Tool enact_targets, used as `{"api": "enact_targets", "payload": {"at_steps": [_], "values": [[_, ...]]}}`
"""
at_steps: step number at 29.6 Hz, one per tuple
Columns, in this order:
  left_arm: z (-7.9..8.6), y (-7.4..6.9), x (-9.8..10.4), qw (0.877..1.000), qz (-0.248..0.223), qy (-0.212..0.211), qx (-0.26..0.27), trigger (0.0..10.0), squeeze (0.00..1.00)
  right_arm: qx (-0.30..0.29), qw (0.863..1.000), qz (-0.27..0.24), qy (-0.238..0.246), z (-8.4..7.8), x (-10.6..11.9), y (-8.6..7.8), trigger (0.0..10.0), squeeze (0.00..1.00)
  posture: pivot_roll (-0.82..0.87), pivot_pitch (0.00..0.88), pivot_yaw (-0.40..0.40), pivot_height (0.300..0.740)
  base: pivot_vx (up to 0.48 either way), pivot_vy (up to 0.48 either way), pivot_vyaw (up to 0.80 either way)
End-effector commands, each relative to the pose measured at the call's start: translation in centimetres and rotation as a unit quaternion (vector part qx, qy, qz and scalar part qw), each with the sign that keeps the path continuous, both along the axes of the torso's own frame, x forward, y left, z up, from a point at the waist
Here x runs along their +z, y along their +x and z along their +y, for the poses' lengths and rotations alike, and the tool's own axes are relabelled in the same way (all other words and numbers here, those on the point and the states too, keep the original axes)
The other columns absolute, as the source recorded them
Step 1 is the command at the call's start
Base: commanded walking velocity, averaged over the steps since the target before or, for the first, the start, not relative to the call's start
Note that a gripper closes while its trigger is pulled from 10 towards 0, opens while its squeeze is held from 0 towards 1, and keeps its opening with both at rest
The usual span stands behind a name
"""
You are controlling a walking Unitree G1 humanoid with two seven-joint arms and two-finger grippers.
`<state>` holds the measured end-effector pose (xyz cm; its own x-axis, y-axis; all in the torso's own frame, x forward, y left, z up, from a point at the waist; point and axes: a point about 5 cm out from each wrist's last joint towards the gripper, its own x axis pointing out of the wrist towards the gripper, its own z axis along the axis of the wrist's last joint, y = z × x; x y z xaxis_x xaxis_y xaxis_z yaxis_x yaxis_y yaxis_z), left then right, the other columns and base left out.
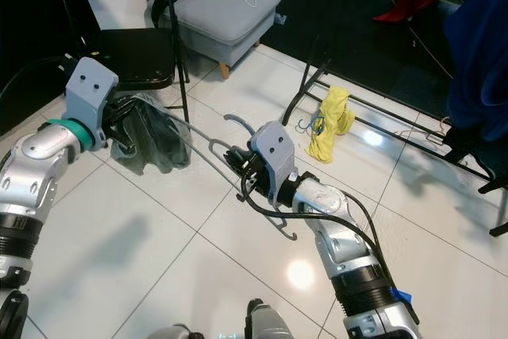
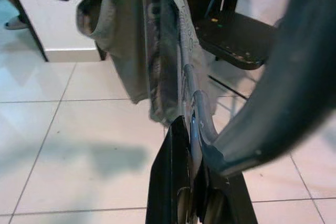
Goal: Hang hanger
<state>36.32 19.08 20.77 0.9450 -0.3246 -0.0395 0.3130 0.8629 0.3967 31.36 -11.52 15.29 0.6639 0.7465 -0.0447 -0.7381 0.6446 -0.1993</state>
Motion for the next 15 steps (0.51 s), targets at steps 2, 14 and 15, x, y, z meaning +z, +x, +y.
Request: {"api": "enact_targets", "payload": {"at_steps": [2, 14, 15], "values": [[-0.1, -0.3, -0.1, 1.000, 0.005, 0.001, -0.008, 10.0, 0.00, -0.003, 1.000, -0.008, -0.004, 0.1, 0.0, 0.3, 10.0, 0.00, 0.03, 0.080, 0.088, 0.740, 0.000, 0.000, 0.00], [-1.8, -0.9, 0.3, 0.990, -0.008, 0.091, -0.107, 10.0, 0.00, 0.069, 0.997, -0.018, -0.033, 1.4, 0.4, 0.6, 10.0, 0.00, 0.03, 0.080, 0.095, 0.740, 0.000, 0.000, 0.00], [-1.8, -0.9, 0.3, 0.990, -0.008, 0.091, -0.107, 10.0, 0.00, 0.069, 0.997, -0.018, -0.033, 1.4, 0.4, 0.6, 10.0, 0.00, 0.03, 0.080, 0.095, 0.740, 0.000, 0.000, 0.00]]}}
